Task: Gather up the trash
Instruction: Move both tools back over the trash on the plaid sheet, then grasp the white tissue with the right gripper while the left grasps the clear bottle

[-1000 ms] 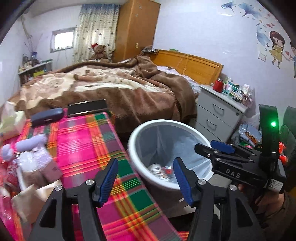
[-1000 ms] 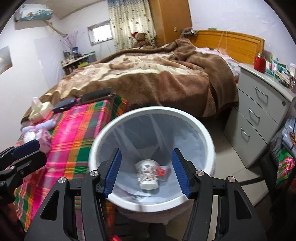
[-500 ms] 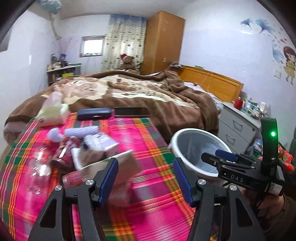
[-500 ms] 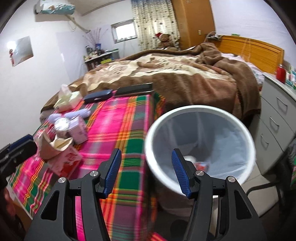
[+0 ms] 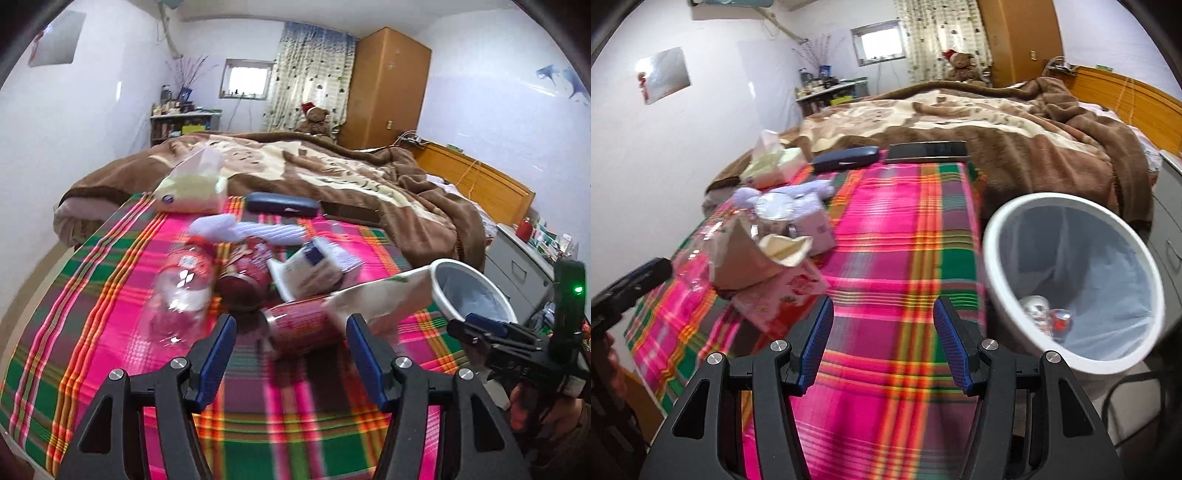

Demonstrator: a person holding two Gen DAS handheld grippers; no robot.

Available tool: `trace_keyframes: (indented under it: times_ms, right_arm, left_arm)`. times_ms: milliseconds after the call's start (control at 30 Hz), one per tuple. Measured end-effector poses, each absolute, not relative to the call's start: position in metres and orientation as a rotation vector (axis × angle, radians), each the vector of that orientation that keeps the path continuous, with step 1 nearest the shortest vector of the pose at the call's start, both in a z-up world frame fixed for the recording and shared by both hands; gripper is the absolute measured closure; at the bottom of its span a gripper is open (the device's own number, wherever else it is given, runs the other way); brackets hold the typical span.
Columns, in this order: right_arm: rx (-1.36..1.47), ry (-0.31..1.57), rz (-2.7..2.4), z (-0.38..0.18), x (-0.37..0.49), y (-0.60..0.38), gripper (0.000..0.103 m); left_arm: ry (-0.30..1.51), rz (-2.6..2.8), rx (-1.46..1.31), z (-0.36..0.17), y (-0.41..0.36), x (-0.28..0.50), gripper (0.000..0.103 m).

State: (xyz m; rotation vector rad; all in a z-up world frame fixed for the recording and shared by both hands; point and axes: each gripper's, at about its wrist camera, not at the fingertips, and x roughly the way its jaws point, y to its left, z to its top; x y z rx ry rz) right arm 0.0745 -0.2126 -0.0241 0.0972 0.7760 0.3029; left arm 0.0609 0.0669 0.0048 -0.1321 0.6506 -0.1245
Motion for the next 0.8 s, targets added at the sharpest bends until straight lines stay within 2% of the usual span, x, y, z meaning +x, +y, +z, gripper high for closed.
trace_keyframes:
  times_ms: [433, 700, 733, 767, 800]
  right_arm:
    - [0.079, 0.651, 0.530, 0.008, 0.080, -0.162, 0.045]
    - [0.030, 0.697, 0.600, -0.001, 0.084, -0.144, 0.046]
    - [0.023, 0.693, 0.589, -0.003, 0.080, -0.143, 0.053]
    - [0.020, 0.693, 0.577, -0.004, 0.078, -0.144, 0.066]
    - [0.020, 0.694, 0.574, -0.004, 0.078, -0.143, 0.069]
  left_arm:
    - [0.685, -0.080, -0.154, -0.011, 0.110, 0.069, 0.041]
    - [0.699, -0.061, -0.154, -0.018, 0.123, 0.077, 0.041]
    - [0.703, -0.056, -0.154, -0.019, 0.124, 0.078, 0.041]
    - [0.705, -0.054, -0.157, -0.020, 0.125, 0.079, 0.041]
    - [0.707, -0.054, -0.161, -0.021, 0.126, 0.081, 0.041]
